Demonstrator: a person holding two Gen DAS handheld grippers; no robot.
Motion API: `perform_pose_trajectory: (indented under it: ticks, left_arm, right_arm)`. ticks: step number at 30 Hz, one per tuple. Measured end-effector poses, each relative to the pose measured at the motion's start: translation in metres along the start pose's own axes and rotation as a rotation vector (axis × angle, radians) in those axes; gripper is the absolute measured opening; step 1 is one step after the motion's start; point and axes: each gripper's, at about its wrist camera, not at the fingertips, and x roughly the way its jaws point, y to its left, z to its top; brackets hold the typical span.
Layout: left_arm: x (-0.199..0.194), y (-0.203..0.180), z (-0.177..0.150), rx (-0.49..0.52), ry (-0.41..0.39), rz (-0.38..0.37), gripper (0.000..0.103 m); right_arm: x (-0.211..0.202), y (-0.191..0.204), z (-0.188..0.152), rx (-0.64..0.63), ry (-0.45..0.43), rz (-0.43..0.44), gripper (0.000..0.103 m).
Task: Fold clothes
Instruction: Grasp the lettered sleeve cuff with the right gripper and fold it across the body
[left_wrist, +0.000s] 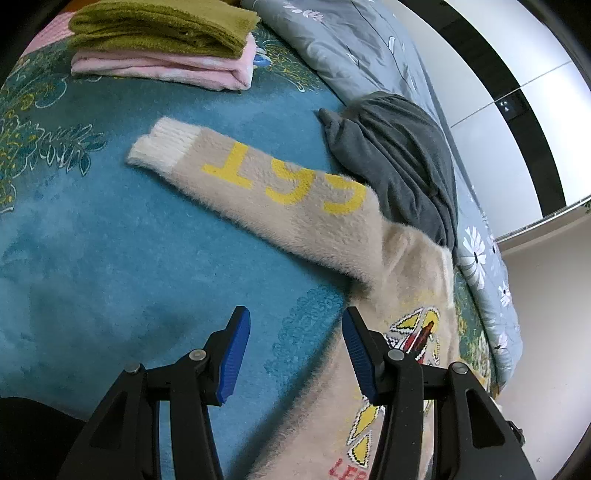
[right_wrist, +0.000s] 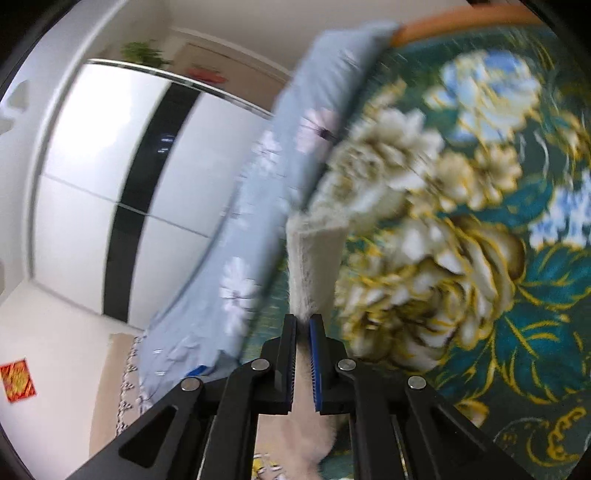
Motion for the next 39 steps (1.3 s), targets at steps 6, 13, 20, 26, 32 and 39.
perform_pose_trajectory:
  ticks: [6, 13, 20, 26, 32, 39]
  left_arm:
    - [-0.003, 0.003, 0.001, -0.014, 0.002, -0.032, 0.053]
    - [-0.014, 0.009, 0.005, -0.042, -0.029, -0.079, 0.053]
    - [-0.031, 0.023, 0.012, -0.108, -0.103, -0.119, 0.056]
    - [-0.03, 0.034, 0.015, -0.168, -0.097, -0.151, 0.056]
    - [-0.03, 0.05, 0.017, -0.252, -0.099, -0.193, 0.056]
    - [-0.019, 0.059, 0.023, -0.295, -0.074, -0.208, 0.058]
  right_arm:
    - [-0.02, 0.087, -0.029, -0.181, -0.001, 0.092, 0.007]
    - [0.016, 0.179, -0.117, -0.332, 0.145, 0.178, 0.007]
    - [0.067, 0.226, -0.224, -0.483, 0.315, 0.136, 0.007]
    - [0.119, 0.215, -0.3, -0.508, 0.458, 0.022, 0.007]
    - [0.156, 0.198, -0.354, -0.575, 0.561, -0.096, 0.0]
    - [0.177, 0.196, -0.401, -0.697, 0.637, -0.143, 0.0]
